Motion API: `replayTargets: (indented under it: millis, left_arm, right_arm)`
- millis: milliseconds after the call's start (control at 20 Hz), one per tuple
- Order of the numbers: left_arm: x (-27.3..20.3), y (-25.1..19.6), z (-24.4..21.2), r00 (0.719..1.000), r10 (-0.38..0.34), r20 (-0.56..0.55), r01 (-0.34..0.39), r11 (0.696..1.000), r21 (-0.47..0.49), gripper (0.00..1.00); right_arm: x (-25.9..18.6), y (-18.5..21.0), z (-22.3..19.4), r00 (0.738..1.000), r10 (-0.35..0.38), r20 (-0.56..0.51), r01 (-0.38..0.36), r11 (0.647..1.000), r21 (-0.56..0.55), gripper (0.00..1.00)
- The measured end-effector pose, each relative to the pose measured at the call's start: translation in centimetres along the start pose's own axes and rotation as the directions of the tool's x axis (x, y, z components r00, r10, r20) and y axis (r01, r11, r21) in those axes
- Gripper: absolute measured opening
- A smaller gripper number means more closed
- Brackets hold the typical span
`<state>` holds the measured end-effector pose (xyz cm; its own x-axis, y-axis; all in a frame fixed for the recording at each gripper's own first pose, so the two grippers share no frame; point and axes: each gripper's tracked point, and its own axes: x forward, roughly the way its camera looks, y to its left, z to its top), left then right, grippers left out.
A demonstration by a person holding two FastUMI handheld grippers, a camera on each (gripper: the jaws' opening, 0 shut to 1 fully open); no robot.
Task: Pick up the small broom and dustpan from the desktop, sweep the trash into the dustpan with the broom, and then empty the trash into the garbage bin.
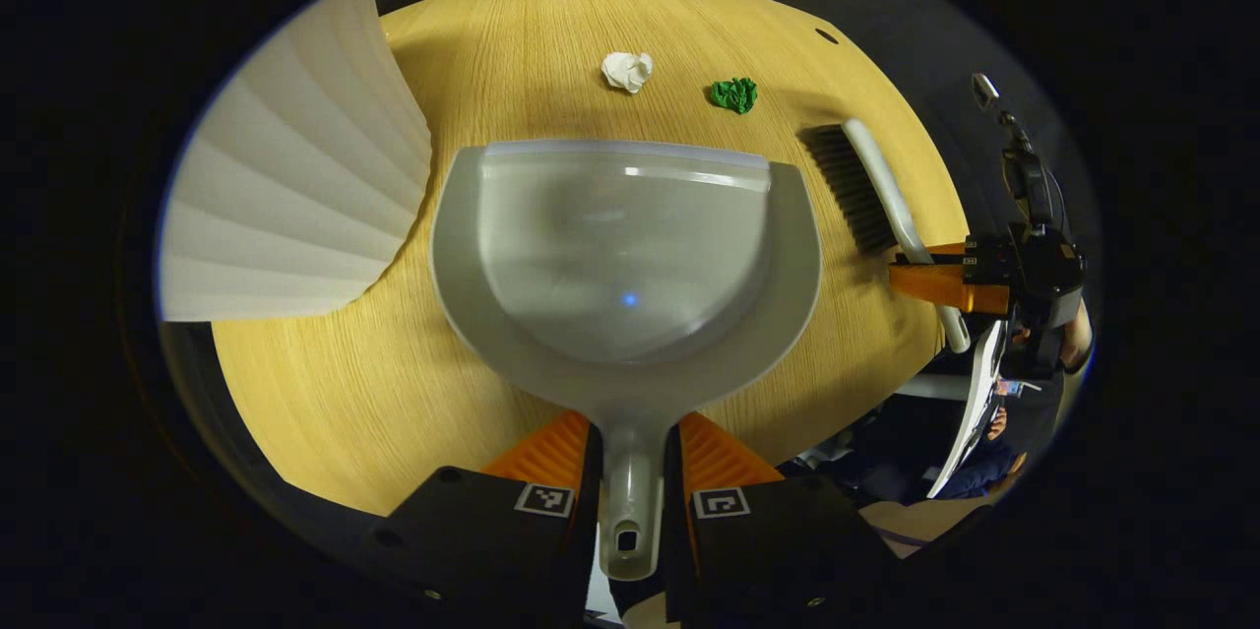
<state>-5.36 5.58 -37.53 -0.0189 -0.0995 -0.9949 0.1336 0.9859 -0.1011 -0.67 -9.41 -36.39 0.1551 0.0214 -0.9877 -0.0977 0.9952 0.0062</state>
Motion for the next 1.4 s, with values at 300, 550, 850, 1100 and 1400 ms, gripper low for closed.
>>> replayTargets:
  millis: [300,550,850,1100,1400]
  left_arm:
    - [-0.2,0.4,0.8,1.0,0.025,0.001,-0.026,0.998,0.053,0.3]
    - [0.6,0.1,2.8,0.999,0.045,0.017,-0.047,0.989,0.138,0.29]
    - [0.4,0.3,3.3,0.998,0.061,0.016,-0.063,0.981,0.185,0.3]
    - [0.6,0.4,3.7,0.997,0.071,0.028,-0.075,0.978,0.193,0.3]
    - [0.6,0.5,3.7,0.997,0.074,0.031,-0.079,0.977,0.2,0.3]
  right_arm:
    - [-0.7,-0.8,2.9,1.0,-0.02,0.005,0.02,0.998,-0.061,0.13]
    - [-1.6,-2.2,9.9,0.997,-0.04,0.061,0.051,0.981,-0.186,0.12]
    - [1.2,-0.7,17.8,0.999,-0.027,0.035,0.037,0.941,-0.337,0.12]
    - [4.2,2.6,19.3,0.999,0.007,-0.036,-0.022,0.898,-0.439,0.12]
    - [4.3,7.1,17.8,0.992,0.067,-0.103,-0.116,0.794,-0.597,0.12]
